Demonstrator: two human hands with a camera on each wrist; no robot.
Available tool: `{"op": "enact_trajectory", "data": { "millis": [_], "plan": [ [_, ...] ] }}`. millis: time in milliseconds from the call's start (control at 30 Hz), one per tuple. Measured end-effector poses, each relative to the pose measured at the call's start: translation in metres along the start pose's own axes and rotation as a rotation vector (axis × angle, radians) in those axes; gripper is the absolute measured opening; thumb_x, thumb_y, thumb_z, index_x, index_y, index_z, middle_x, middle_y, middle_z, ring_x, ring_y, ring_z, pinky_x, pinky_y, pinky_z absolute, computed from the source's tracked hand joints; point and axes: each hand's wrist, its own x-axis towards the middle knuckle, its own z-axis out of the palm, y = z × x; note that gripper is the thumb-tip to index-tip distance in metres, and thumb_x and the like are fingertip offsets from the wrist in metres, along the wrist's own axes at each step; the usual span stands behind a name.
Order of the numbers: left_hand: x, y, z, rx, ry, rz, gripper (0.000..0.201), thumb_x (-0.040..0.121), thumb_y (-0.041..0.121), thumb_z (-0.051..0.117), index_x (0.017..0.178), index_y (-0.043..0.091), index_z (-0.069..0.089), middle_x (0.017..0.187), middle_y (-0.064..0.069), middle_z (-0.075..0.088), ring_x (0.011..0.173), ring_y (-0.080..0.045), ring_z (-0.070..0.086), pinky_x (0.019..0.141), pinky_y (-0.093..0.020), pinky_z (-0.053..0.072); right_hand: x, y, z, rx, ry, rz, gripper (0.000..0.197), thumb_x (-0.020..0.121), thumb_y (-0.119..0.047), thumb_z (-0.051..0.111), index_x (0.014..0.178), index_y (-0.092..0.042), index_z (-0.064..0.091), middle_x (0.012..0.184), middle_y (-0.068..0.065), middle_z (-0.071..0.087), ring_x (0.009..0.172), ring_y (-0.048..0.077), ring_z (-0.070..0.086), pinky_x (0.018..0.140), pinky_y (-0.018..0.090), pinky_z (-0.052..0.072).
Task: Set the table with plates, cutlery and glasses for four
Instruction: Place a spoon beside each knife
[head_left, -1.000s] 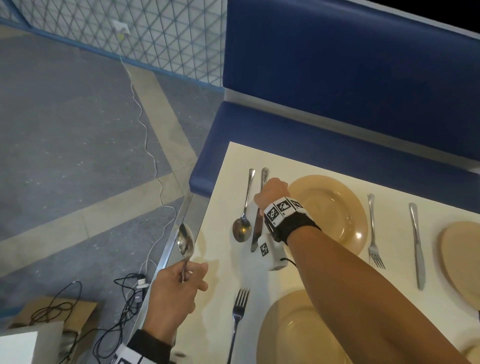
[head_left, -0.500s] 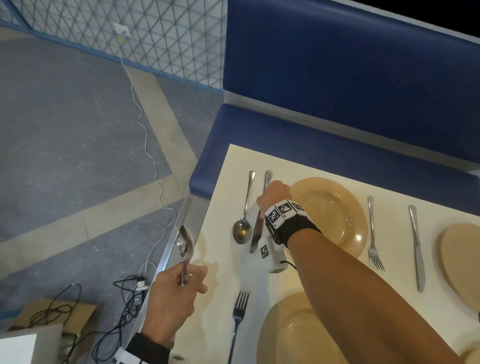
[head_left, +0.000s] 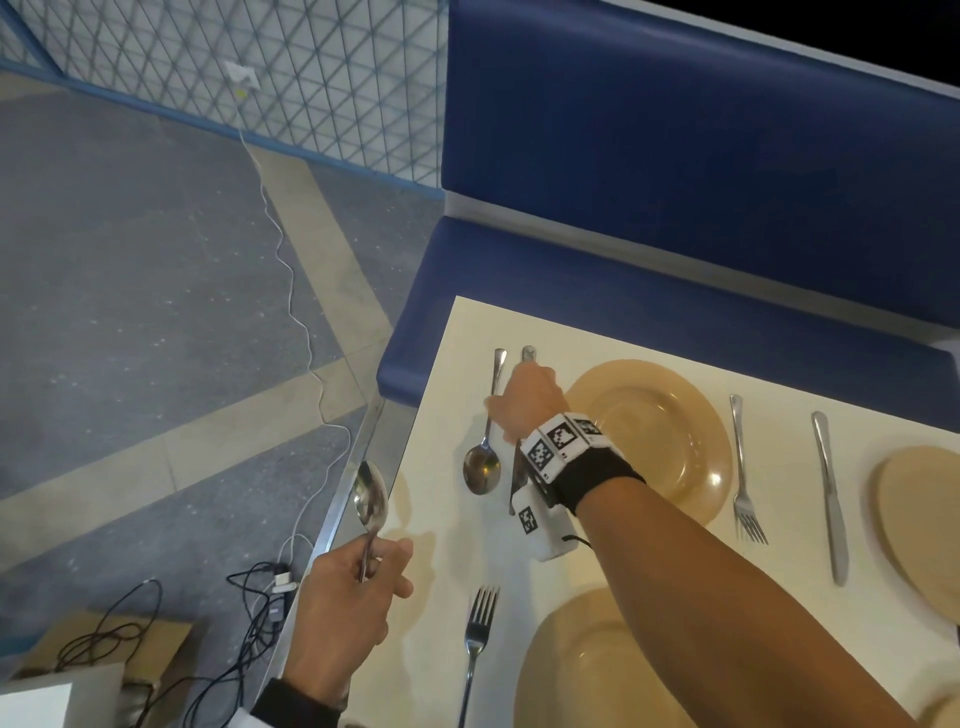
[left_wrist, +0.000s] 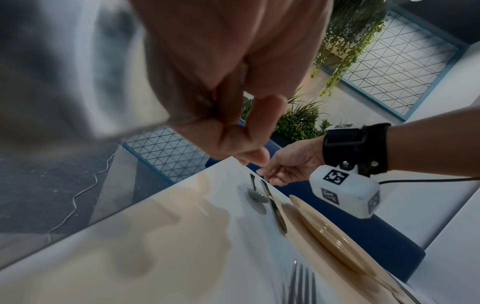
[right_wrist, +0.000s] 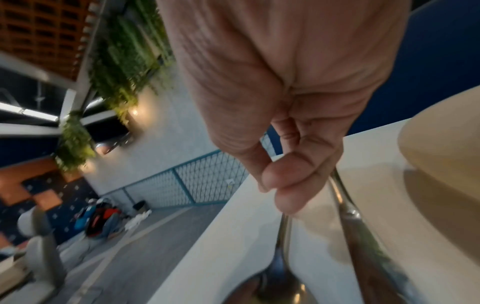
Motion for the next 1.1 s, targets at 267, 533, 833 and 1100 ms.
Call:
{"op": "enact_trajectory", "data": {
  "millis": [267, 533, 833, 1100],
  "plan": [
    [-0.004, 0.003, -0.001, -0.041, -0.030, -0.023, 0.021, 0.090, 0.026, 0.072, 0.082, 0.008, 0.074, 0.063, -0.009, 0.071, 0.044, -0.017, 0.043, 0.040, -0.022, 0.035, -0.008, -0.007, 0.031, 0.012, -0.020, 0.035, 0.022, 0.092, -0.013, 0.064, 0.112, -0.004, 0.058, 0.111, 0.011, 0.058, 0.092, 0.024, 0.064, 0.076, 0.025, 0.050],
    [-0.001, 0.001, -0.002, -0.043, -0.028, -0.029, 0.022, 0.089, 0.029, 0.073, 0.080, 0.009, 0.073, 0.064, -0.010, 0.071, 0.050, -0.021, 0.044, 0.043, -0.024, 0.036, -0.004, -0.006, 0.034, 0.051, -0.015, 0.040, 0.035, 0.092, -0.012, 0.056, 0.123, 0.002, 0.056, 0.126, 0.022, 0.056, 0.117, 0.037, 0.055, 0.092, 0.040, 0.046],
    [-0.001, 0.003, -0.005, -0.035, -0.028, -0.015, 0.022, 0.089, 0.029, 0.073, 0.079, 0.010, 0.074, 0.064, -0.010, 0.071, 0.047, -0.020, 0.043, 0.043, -0.024, 0.037, 0.011, 0.011, 0.008, 0.059, 0.130, 0.061, 0.031, 0.093, -0.020, 0.064, 0.117, -0.004, 0.053, 0.112, 0.013, 0.056, 0.093, 0.026, 0.061, 0.069, 0.028, 0.045],
    [-0.004, 0.004, -0.009, -0.053, -0.015, -0.015, 0.021, 0.090, 0.027, 0.073, 0.078, 0.009, 0.073, 0.065, -0.012, 0.071, 0.042, -0.016, 0.039, 0.040, -0.022, 0.034, 0.026, 0.009, 0.002, -0.032, 0.066, 0.098, 0.028, 0.088, -0.016, 0.071, 0.110, -0.001, 0.062, 0.094, 0.010, 0.062, 0.075, 0.023, 0.061, 0.057, 0.024, 0.044]
  ]
}}
